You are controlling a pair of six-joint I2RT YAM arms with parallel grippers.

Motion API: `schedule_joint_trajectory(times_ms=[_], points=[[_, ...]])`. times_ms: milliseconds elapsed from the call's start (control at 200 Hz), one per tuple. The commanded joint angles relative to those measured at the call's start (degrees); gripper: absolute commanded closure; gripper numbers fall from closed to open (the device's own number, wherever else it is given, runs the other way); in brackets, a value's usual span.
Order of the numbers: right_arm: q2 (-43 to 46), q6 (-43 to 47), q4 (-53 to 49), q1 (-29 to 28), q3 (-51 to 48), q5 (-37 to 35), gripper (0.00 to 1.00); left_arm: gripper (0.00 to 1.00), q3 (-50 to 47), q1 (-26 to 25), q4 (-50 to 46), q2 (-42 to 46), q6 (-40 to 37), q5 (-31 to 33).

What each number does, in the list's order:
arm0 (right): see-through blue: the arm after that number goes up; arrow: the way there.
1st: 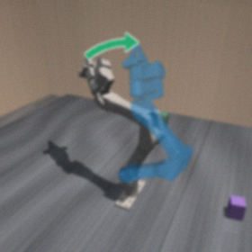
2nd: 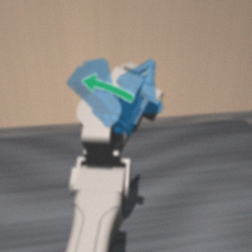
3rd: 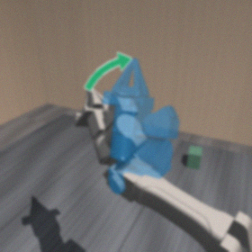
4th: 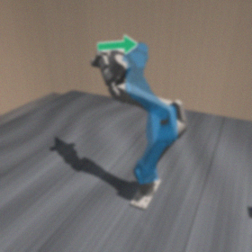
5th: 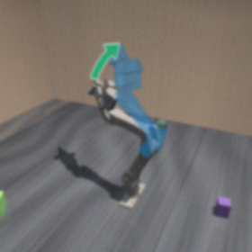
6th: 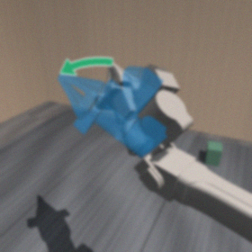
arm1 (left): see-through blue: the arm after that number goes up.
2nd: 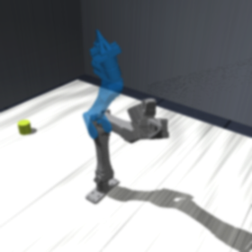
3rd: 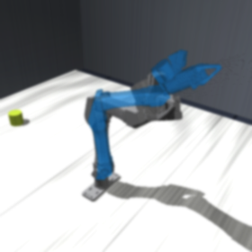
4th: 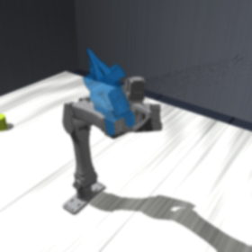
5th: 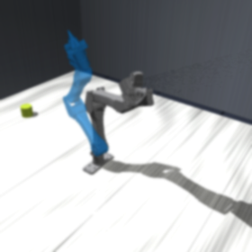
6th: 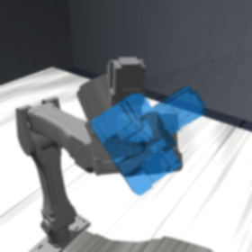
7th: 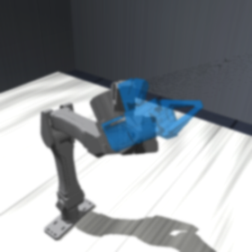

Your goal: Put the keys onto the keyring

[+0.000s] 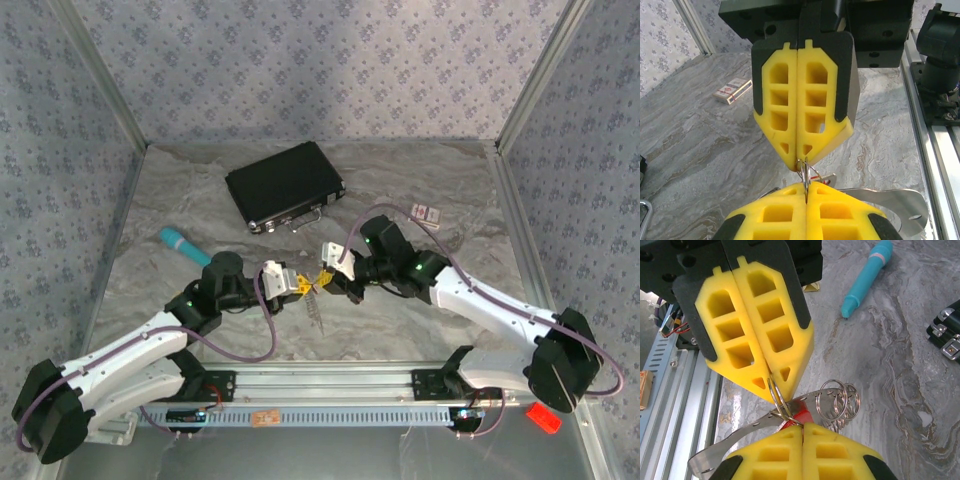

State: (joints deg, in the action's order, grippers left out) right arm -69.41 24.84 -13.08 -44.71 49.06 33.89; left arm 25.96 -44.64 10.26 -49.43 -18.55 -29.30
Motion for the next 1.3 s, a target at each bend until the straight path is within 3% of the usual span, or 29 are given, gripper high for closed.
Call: schedule_joint_trajectory(times_ms=[0,310,430,530,905,1194,1299], points=[[-1.5,-0.3,-1.6,-0.7,1.5,-0.4,1.00,1.00,0.1,0.0,4.8,1.3,0.3,-3.5],[0.3,-0.5,-1.1,-1.0,1.0,-2.4,1.00,1.00,-0.6,0.0,5.4,1.2,0.3,-3.1],[2.5,-1.4,1.2,-0.6,-1.2,-3.7,0.70,1.00,-0.7,0.1,5.6,1.1,0.7,-3.2],[5.5,-3.0,5.0,0.2,-4.0,-3.7,0.62,1.00,-0.8,0.0,5.7,1.1,0.9,-3.2],[11.3,-2.5,15.6,-0.6,-10.5,-0.2,0.59,1.00,-1.4,0.0,9.8,-0.5,2.7,-4.9],[10.4,-1.8,17.1,-0.7,-10.6,-1.6,0.65,1.00,-1.0,0.0,9.6,-1.1,2.7,-6.1],[9.6,-1.7,16.9,-1.0,-10.2,-0.5,0.72,1.00,-1.0,0.0,9.7,-1.1,2.7,-6.3]])
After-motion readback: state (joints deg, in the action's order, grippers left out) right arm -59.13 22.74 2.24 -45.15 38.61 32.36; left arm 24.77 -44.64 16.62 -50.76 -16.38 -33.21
